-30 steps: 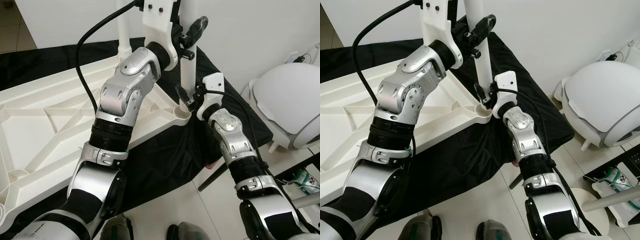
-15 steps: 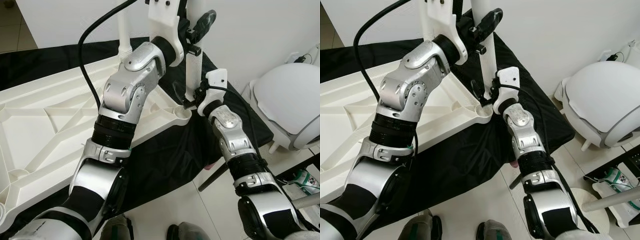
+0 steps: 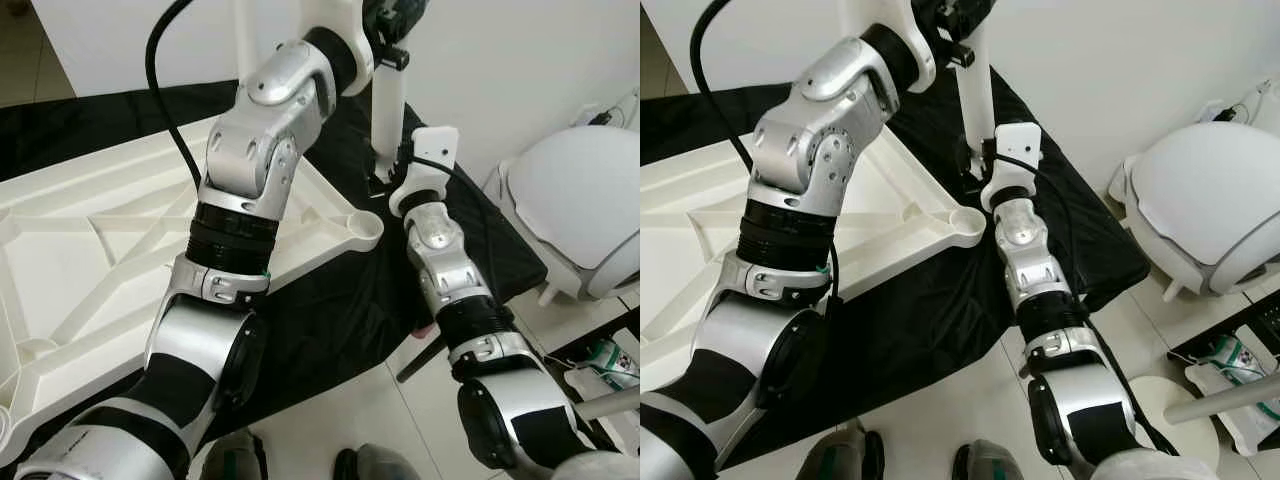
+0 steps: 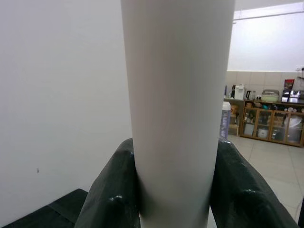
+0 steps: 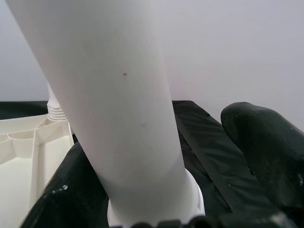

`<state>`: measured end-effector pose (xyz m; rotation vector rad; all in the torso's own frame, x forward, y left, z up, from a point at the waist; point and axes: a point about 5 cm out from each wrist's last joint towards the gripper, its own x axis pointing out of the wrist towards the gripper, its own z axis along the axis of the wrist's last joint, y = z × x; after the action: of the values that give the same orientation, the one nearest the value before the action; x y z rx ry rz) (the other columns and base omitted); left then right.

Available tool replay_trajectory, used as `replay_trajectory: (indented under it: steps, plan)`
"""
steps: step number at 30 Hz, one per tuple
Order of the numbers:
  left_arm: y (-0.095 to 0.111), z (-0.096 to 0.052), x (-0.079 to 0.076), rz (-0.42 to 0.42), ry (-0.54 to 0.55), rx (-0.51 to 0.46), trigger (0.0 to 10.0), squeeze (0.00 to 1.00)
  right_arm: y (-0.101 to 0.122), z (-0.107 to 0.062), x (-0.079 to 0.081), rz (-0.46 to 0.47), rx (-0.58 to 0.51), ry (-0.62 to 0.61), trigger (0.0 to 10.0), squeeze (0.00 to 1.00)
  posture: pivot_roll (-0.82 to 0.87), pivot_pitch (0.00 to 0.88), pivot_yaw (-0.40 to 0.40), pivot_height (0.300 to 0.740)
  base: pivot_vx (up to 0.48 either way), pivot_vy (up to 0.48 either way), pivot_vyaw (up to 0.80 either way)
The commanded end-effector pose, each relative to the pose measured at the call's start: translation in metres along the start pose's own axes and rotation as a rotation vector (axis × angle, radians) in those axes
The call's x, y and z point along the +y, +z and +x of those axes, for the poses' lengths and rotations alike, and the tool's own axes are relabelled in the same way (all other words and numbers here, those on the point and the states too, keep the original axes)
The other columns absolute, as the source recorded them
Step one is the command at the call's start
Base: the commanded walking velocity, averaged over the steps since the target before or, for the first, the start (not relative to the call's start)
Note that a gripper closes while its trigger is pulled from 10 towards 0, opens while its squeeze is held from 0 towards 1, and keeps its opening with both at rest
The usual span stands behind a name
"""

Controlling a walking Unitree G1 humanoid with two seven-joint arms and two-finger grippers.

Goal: Building children table

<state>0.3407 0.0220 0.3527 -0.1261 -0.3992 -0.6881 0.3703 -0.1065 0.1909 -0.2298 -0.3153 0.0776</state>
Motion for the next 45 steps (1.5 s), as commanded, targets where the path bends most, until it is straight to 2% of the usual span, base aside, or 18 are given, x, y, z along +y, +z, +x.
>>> replay_trajectory:
  steps: [1,3,10,14,19,26,32,34,39,40,42,45]
  plan:
    - [0.006,0.002,0.010,-0.002,0.247,-0.008,10.0,0.00,0.004,0.004,-0.001,-0.012,-0.022,-0.043,10.0,0.00,-0.02,0.003,-0.016,0.740,0.000,0.000,0.00]
    - [0.007,0.004,0.007,-0.012,0.259,-0.005,10.0,0.00,0.008,0.008,0.006,-0.033,-0.042,-0.078,10.0,0.00,-0.02,0.002,-0.018,0.740,0.000,0.000,0.00]
    - [0.008,0.008,0.004,-0.027,0.318,0.001,10.0,0.00,0.018,0.017,0.016,-0.088,-0.079,-0.142,10.0,0.00,-0.01,0.002,-0.024,0.740,0.000,0.000,0.00]
    - [0.007,0.009,0.004,-0.028,0.324,0.006,10.0,0.00,0.021,0.019,0.018,-0.124,-0.098,-0.171,10.0,0.00,-0.01,0.000,-0.024,0.740,0.000,0.000,0.00]
    - [0.009,0.012,0.004,-0.036,0.330,0.004,10.0,0.00,0.024,0.020,0.017,-0.172,-0.135,-0.277,10.0,0.00,-0.01,0.001,-0.027,0.740,0.000,0.000,0.00]
    - [0.010,0.012,0.005,-0.036,0.343,0.002,10.0,0.00,0.019,0.017,0.020,-0.203,-0.117,-0.362,10.0,0.00,-0.01,0.002,-0.028,0.740,0.000,0.000,0.00]
    - [0.011,0.013,0.005,-0.035,0.345,-0.001,10.0,0.00,0.016,0.016,0.023,-0.166,-0.090,-0.366,10.0,0.00,-0.01,0.003,-0.029,0.740,0.000,0.000,0.00]
    - [0.014,0.013,0.005,-0.040,0.364,-0.007,10.0,0.00,0.013,0.016,0.025,-0.103,-0.054,-0.377,10.0,0.00,0.00,0.004,-0.031,0.740,0.000,0.000,0.00]
    - [0.015,0.013,0.004,-0.043,0.371,-0.011,10.0,0.00,0.009,0.017,0.024,-0.040,-0.018,-0.383,10.0,0.00,0.00,0.004,-0.030,0.740,0.000,0.000,0.00]
    - [0.016,0.013,0.004,-0.045,0.370,-0.012,10.0,0.00,0.007,0.017,0.024,0.006,0.007,-0.380,10.0,0.00,0.00,0.004,-0.031,0.740,0.000,0.000,0.00]
    - [0.016,0.013,0.004,-0.045,0.370,-0.012,10.0,0.00,0.007,0.017,0.024,0.006,0.007,-0.380,10.0,0.00,0.00,0.004,-0.031,0.740,0.000,0.000,0.00]
    - [0.016,0.013,0.004,-0.046,0.369,-0.015,10.0,0.00,0.009,0.019,0.025,0.055,0.012,-0.374,10.0,0.00,0.00,0.004,-0.031,0.740,0.000,0.000,0.00]
